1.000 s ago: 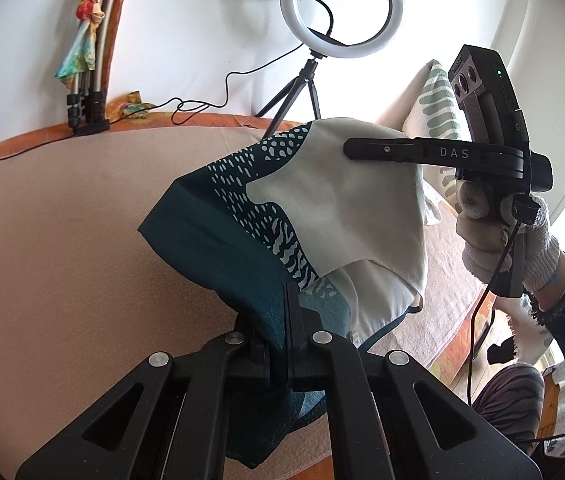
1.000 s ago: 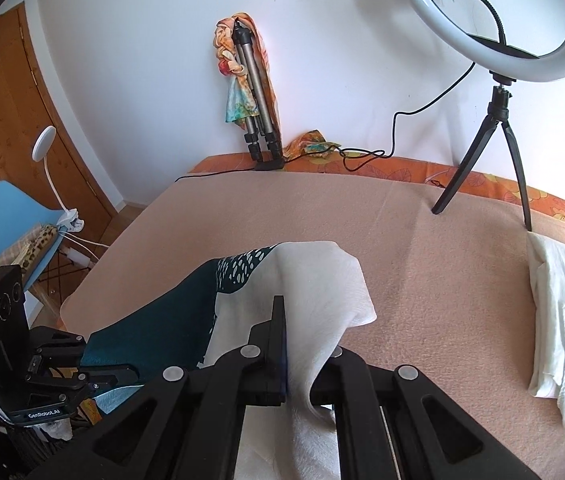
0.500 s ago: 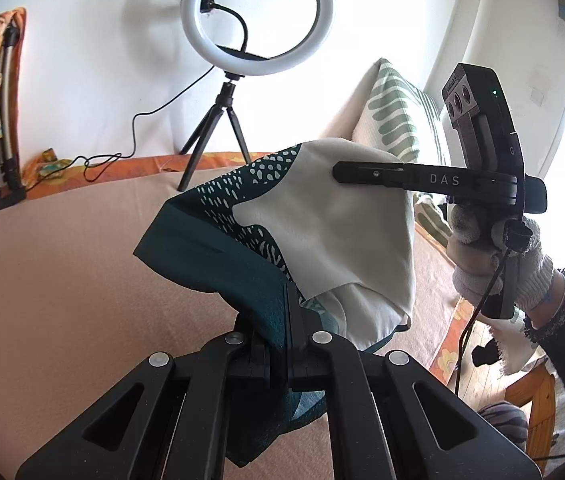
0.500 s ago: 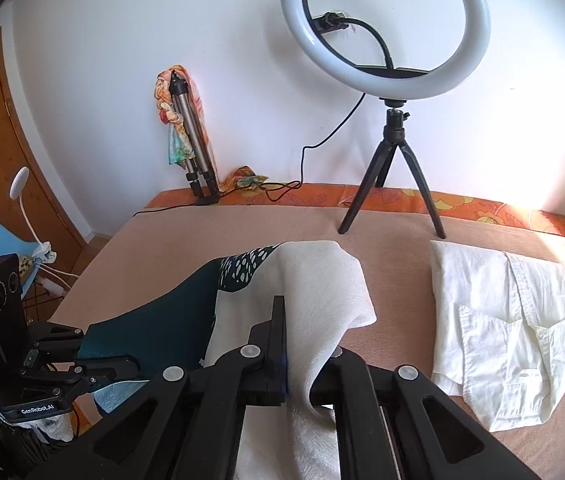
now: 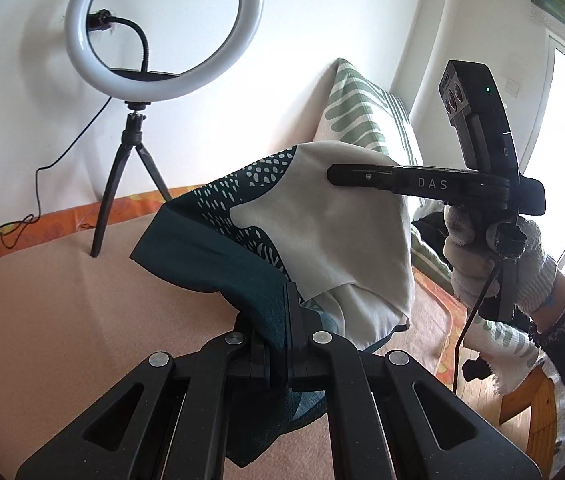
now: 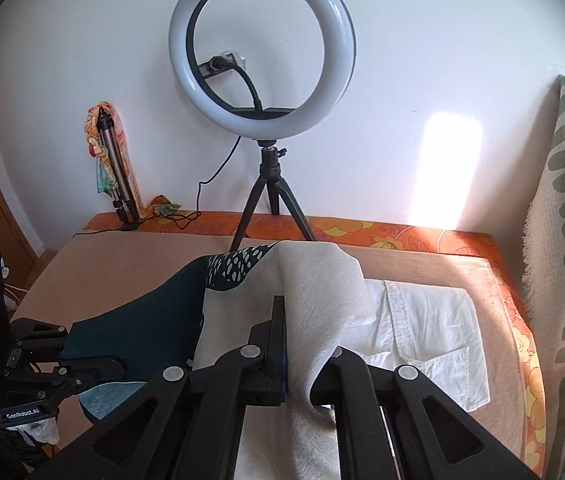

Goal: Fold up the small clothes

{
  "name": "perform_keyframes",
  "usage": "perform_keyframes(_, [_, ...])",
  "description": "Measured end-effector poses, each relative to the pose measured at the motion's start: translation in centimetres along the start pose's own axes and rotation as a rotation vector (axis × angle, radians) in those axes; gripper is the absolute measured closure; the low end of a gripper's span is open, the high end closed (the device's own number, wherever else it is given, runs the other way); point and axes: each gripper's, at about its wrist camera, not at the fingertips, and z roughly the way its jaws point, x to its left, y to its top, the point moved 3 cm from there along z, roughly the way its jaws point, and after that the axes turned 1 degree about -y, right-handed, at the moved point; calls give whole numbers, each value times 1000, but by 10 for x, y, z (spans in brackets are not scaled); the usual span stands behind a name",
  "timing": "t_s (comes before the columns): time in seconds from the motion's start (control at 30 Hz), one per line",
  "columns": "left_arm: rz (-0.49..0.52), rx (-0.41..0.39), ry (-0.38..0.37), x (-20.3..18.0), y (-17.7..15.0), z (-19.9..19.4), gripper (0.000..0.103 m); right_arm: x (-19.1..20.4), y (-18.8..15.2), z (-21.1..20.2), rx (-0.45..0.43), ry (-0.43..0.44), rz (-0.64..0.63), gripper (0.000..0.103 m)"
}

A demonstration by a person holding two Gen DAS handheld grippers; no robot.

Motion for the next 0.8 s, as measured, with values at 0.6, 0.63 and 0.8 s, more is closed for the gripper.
perform_keyframes(0.6, [44, 27, -24, -23, 28, 113, 100, -100, 21, 54, 44, -125, -60, 103])
perform_keyframes(0.63, [42, 29, -22, -22, 28, 118, 100, -105, 20, 59, 48, -125, -58, 103])
perform_keyframes(0.8, [18, 52, -28, -17, 21, 141, 100, -127, 12, 85, 78, -145, -56, 103])
